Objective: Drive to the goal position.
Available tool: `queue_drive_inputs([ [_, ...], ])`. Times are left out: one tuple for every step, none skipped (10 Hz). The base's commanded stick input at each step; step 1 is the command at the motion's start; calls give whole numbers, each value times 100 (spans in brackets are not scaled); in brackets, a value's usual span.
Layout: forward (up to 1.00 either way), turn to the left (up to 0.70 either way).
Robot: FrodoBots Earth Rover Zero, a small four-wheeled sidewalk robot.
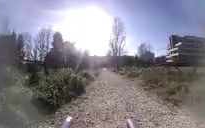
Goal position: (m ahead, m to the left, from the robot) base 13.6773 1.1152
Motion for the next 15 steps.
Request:
queue_drive_inputs([
  [50, 0],
  [50, 0],
  [50, 0],
  [50, 0],
  [50, 0],
  [50, -8],
  [50, -50],
  [50, -37],
  [50, -23],
  [50, -8],
  [50, 0],
  [50, 0],
  [50, 0],
  [50, 0],
  [50, 0],
])
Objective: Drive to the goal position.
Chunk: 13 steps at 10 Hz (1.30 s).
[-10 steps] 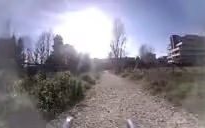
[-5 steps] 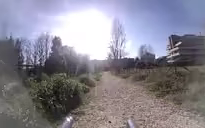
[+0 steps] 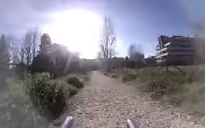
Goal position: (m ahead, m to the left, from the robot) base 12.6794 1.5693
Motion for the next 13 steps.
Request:
queue_drive_inputs([
  [50, 0],
  [50, 0],
  [50, 0],
  [50, 0],
  [50, 0],
  [50, 0],
  [50, 0],
  [50, 0],
  [50, 0],
  [50, 0],
  [50, 0],
  [50, 0],
  [50, 0],
])
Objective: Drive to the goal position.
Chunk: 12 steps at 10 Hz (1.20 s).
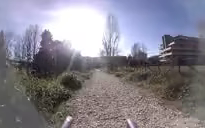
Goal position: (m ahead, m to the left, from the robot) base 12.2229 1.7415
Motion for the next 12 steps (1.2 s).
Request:
queue_drive_inputs([
  [50, 0],
  [50, 0],
  [50, 0],
  [50, -25],
  [50, -50],
  [50, -48],
  [50, -38],
  [50, -28],
  [50, -19],
  [50, -9],
  [50, 0],
  [50, 0],
])
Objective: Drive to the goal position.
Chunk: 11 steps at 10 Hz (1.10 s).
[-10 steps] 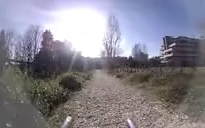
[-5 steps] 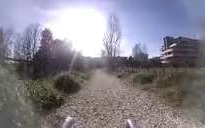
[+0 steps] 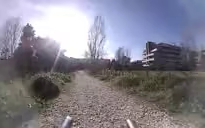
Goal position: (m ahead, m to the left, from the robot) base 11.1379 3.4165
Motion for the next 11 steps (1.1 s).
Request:
queue_drive_inputs([
  [50, 0],
  [50, 0],
  [50, 0],
  [50, 0],
  [50, 0],
  [50, 0],
  [50, 0],
  [50, 0],
  [50, 0],
  [50, 0],
  [50, 23],
])
